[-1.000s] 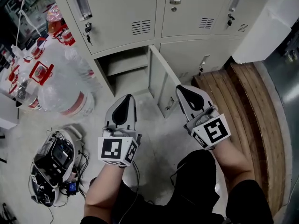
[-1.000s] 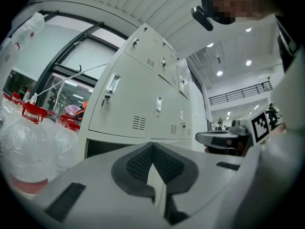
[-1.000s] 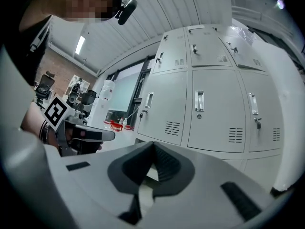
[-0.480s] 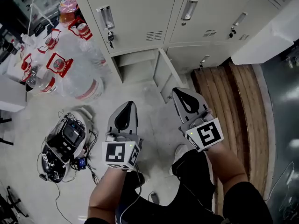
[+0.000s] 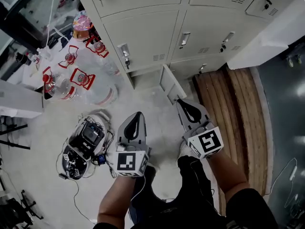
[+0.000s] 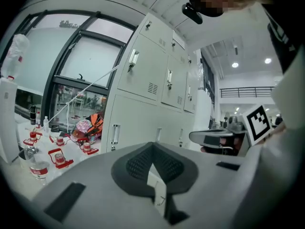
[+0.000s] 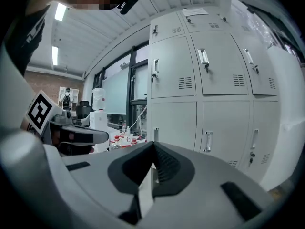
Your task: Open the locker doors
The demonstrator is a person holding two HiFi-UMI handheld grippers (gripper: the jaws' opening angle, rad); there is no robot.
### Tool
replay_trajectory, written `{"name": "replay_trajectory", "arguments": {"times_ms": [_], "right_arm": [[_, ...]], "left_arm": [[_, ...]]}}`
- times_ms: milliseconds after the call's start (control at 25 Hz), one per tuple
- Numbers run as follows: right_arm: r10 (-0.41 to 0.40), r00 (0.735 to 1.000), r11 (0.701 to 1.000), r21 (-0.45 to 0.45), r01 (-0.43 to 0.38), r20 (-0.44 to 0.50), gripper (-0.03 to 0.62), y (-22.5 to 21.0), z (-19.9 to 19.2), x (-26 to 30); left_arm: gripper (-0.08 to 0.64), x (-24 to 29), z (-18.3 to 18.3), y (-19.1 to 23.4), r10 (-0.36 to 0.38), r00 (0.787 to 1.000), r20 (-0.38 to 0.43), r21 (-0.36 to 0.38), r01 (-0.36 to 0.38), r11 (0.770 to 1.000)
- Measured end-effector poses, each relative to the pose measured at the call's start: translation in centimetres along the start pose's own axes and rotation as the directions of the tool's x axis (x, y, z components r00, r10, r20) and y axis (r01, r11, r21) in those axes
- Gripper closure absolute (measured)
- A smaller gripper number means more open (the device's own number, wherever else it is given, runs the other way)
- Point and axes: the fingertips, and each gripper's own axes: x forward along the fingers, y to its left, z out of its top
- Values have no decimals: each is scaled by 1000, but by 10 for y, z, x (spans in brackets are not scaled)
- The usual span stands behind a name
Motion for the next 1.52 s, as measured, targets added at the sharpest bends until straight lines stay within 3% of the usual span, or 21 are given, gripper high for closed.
{"name": "replay_trajectory", "arguments": {"times_ms": [320,760,960,1200,1520], "right_arm": [[-60,998,995,82,61,-23,592,7,78,-30],[-172,983,977,120,178,-56,592,40,149,-79],[-190,981,972,135,195,-46,592,45,166,-111],[-130,991,983,131,132,-25,592,48,169,-149],[-19,1000,996,91,21,-14,592,43,157,-207]], "left_arm": [[561,-28,84,-21,-44,999,-3,17,44,999],[561,-82,120,-31,-137,985,-102,31,141,990],[561,-103,141,-47,-129,989,-72,47,133,990],[561,-126,161,-87,-69,997,-28,65,71,995],[561,-155,143,-158,8,1000,-22,48,-7,999]]}}
